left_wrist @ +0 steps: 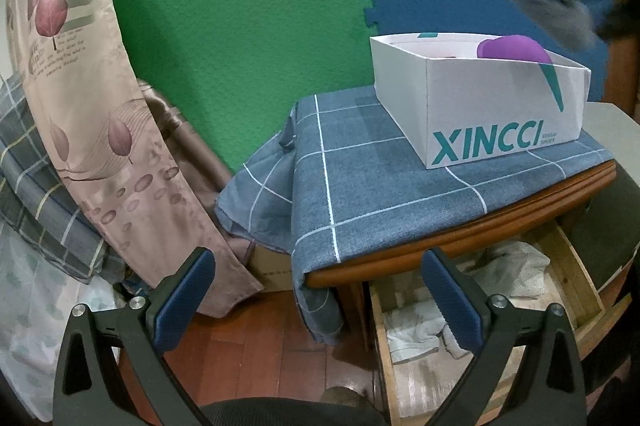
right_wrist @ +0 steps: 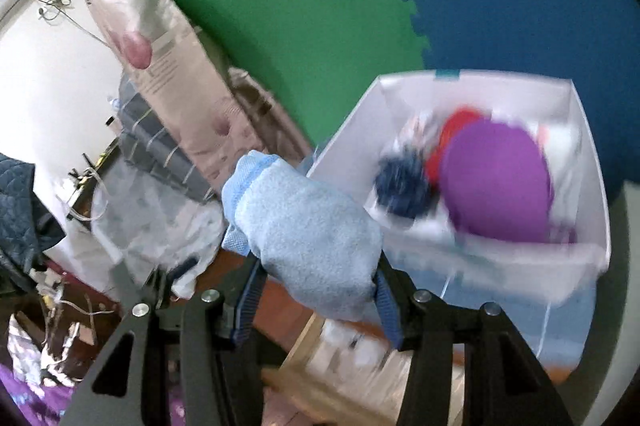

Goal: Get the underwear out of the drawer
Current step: 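Lift the light-blue socks into the shoe box and open the right gripper, then withdraw the right tool while the left tool reaches into the drawer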

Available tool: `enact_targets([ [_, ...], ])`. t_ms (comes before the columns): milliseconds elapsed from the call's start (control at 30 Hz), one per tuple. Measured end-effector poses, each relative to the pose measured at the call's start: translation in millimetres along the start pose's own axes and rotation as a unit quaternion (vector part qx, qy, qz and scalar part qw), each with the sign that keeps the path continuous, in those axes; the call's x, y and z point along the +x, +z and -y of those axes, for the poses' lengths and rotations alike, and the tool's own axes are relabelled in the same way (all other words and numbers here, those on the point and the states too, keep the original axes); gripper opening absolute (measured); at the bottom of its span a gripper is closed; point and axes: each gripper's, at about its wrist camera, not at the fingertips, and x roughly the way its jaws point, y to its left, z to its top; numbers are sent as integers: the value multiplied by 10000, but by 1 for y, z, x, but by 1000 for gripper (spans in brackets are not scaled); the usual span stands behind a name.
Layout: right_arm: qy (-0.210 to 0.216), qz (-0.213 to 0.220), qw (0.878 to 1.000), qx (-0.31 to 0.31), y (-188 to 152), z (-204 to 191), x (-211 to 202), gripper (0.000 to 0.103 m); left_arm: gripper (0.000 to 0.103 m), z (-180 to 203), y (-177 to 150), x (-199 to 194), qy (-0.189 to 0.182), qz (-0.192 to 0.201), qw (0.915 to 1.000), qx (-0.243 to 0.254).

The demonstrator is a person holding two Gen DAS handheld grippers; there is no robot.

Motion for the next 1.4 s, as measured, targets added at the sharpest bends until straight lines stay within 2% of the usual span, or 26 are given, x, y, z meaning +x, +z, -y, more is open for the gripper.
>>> enact_targets([
  [167, -607, -162, 9977, -273, 68, 14, 36, 51, 102, 0, 1, 0, -19, 6, 10000, -17],
  [233, -964, -291, 9938, -472, 85, 18, 55, 51, 102, 0, 2, 0, -24, 8, 10000, -21],
  [333, -1286, -452, 9892, -548, 109, 27, 83, 51, 102, 0, 2, 0, -32, 13, 10000, -15],
  [467, -1562, -640, 9848, -401, 123, 48, 114, 51, 102, 0, 3, 0, -44, 15, 10000, -33],
  [633, -2146, -1024, 9690, -670, 125, 54, 152, 51, 102, -2, 2, 0, -81, 27, 9999, -97],
  [733, -2213, -1084, 9665, -712, 126, 51, 164, 52, 102, -2, 2, 0, -96, 46, 9999, -124],
  [900, -2242, -1057, 9674, -513, 132, 48, 173, 59, 102, -2, 1, -1, -67, 40, 9999, -108],
  [1100, -1974, -611, 9781, -246, 139, 49, 156, 64, 102, -3, 1, 0, -52, 26, 9999, -131],
  [1167, -1815, -278, 9828, -201, 137, 47, 137, 64, 102, -3, 1, 0, -52, 25, 9999, -142],
  [1300, -1157, 521, 9919, -103, 116, 38, 82, 64, 102, -3, 1, 0, -31, 23, 10000, -87],
  [1400, -595, 1110, 9918, -236, 68, 25, 30, 67, 102, -1, 1, 1, 3, 3, 10000, -6],
])
